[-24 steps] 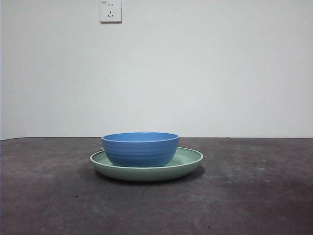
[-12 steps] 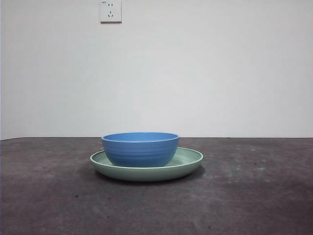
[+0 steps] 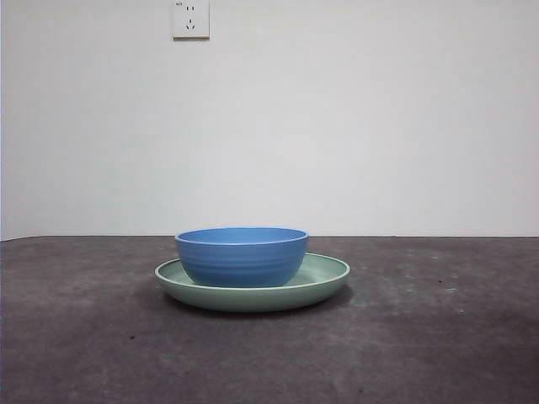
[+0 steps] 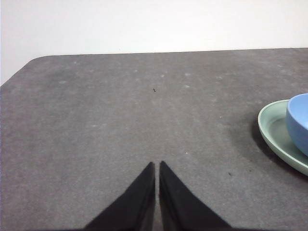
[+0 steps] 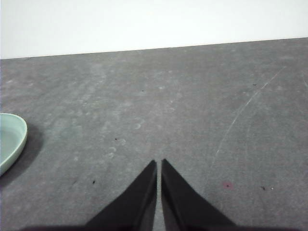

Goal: Pick up the blue bowl, put it on the green plate, put it on desk

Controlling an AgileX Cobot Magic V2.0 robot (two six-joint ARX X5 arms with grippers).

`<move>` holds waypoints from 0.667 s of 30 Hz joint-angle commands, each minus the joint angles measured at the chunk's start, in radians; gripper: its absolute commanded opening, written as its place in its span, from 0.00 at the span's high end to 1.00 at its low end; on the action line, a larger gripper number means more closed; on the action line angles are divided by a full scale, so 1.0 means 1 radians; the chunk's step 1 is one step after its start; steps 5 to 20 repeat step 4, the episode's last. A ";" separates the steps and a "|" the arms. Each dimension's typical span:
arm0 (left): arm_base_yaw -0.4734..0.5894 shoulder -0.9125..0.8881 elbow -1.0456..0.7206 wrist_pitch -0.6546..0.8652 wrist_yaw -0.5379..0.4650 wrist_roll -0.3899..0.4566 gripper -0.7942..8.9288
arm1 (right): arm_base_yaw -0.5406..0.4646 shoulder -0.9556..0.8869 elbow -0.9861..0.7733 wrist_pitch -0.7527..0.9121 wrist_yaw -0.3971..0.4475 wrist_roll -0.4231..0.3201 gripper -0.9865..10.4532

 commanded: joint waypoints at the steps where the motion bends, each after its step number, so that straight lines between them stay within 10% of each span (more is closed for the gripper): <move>1: 0.002 -0.002 -0.021 -0.007 -0.002 -0.003 0.90 | -0.002 -0.003 -0.004 0.006 0.000 0.010 0.91; 20: 0.002 -0.002 -0.021 -0.008 -0.002 -0.003 0.90 | -0.002 -0.003 -0.004 0.006 0.000 0.010 0.91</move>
